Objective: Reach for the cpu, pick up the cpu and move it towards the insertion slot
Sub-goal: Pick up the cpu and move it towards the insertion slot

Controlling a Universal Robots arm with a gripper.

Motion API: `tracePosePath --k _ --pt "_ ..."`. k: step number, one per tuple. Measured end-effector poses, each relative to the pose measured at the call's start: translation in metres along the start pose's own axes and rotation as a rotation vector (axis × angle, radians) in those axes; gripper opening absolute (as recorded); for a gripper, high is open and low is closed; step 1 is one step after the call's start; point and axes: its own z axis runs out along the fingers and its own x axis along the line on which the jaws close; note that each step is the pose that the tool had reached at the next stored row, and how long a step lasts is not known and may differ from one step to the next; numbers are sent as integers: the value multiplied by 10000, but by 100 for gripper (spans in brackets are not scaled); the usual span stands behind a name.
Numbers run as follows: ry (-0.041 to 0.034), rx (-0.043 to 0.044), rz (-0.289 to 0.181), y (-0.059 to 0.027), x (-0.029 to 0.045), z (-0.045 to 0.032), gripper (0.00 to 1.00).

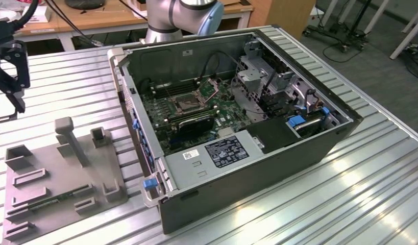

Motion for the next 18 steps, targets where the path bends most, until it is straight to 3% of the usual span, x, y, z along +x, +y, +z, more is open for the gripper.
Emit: tracePosePath --k 7,18 --pt "-1 -1 0 0 -84 1 54" --pt "-1 0 -1 0 -99 1 54"
